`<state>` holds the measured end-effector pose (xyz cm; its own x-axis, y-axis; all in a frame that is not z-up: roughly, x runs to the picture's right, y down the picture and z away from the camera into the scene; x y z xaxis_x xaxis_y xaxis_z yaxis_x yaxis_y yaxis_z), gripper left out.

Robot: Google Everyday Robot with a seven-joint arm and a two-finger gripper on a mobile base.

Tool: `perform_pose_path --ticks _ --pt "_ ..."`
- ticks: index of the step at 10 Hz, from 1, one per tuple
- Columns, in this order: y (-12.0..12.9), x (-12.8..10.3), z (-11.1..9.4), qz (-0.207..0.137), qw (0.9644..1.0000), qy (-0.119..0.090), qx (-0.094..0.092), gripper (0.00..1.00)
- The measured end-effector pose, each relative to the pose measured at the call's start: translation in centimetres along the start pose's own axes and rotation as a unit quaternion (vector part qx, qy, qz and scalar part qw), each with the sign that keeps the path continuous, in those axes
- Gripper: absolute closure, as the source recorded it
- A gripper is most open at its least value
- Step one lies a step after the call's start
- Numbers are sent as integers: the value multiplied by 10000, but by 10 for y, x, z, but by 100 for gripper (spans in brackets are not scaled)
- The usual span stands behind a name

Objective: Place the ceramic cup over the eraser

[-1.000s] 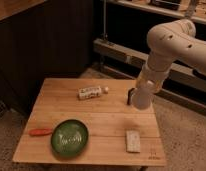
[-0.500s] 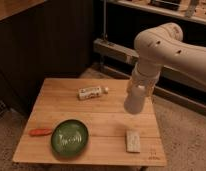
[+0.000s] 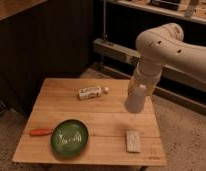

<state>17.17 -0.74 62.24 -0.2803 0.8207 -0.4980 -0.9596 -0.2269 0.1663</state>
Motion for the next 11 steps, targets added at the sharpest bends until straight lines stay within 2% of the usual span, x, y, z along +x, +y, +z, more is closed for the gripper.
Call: perform_pose_path --ticks 2,3,6,9,11 --pt "-6 -33 7 247 9997 42 -12 98" --pt "-6 -49 11 351 9993 127 -78 98" --pt "5 -67 18 481 9981 284 -240 98" --pt "-12 -84 19 789 9956 291 -410 98" --pt "-36 -99 22 1090 9923 267 -525 98"
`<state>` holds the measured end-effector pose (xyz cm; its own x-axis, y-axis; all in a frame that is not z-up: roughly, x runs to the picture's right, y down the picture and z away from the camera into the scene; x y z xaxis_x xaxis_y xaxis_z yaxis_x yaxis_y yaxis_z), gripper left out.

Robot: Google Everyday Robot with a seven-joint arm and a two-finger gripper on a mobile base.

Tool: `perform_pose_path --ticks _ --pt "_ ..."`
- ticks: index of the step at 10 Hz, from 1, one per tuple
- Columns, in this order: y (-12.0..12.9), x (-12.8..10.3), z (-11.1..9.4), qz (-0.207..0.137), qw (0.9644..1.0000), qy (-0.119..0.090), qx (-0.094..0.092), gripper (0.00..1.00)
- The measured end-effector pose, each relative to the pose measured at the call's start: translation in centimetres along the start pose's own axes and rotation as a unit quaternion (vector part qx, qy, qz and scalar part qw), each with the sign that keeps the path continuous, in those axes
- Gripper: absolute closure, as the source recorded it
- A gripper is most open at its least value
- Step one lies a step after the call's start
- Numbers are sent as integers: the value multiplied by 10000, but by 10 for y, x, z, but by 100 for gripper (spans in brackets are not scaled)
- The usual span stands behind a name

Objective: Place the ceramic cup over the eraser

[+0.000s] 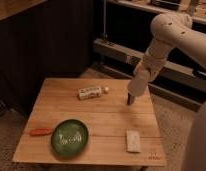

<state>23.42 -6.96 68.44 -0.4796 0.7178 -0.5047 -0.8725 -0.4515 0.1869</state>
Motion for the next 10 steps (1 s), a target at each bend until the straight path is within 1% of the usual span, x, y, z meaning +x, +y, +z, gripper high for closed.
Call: perform_pose_path --ticks 1,3,4,5,6,7,8,9,10 --pt "-10 -8 0 132 9999 7 -44 98" --pt "-31 -28 4 477 9986 72 -231 98" --pt "-39 -34 8 624 9973 143 -367 98" --pt "-44 -36 11 722 9957 231 -524 98" --pt "-44 -34 17 783 9932 323 -801 98" --pt "-46 -32 18 820 9910 336 -1004 98" --pt "-49 -31 19 857 9892 331 -1139 98" --pt "-44 -29 18 823 9880 332 -1261 98" --pt "-37 -28 19 766 9885 311 -1263 98"
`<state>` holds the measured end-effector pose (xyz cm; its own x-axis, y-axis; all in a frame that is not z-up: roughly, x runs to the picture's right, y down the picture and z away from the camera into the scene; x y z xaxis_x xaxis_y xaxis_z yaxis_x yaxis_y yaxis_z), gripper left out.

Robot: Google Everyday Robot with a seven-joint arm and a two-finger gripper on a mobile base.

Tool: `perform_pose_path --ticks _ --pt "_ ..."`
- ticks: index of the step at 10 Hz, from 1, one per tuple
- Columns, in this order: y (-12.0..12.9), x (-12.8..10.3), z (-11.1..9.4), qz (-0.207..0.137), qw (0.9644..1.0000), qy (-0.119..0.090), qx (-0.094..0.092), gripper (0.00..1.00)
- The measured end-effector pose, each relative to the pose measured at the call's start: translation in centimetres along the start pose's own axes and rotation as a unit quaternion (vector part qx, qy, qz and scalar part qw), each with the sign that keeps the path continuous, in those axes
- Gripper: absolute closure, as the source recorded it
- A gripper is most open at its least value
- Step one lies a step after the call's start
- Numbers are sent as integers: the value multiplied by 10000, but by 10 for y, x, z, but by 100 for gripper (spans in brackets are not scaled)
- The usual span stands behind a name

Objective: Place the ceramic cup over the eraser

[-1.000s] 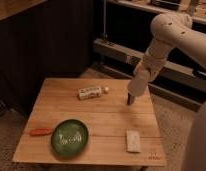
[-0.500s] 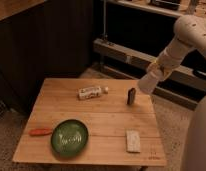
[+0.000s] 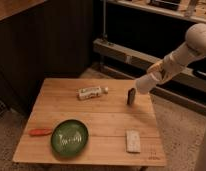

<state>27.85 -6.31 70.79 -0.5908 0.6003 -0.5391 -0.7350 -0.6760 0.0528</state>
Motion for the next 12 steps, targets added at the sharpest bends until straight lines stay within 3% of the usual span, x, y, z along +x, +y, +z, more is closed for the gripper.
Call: perform_pose_path --ticks 3,8,12 --pt "7 -6 7 27 9999 -72 107 98" --pt "11 -20 27 135 9998 169 25 98" --pt "21 -27 41 159 9994 303 76 98"
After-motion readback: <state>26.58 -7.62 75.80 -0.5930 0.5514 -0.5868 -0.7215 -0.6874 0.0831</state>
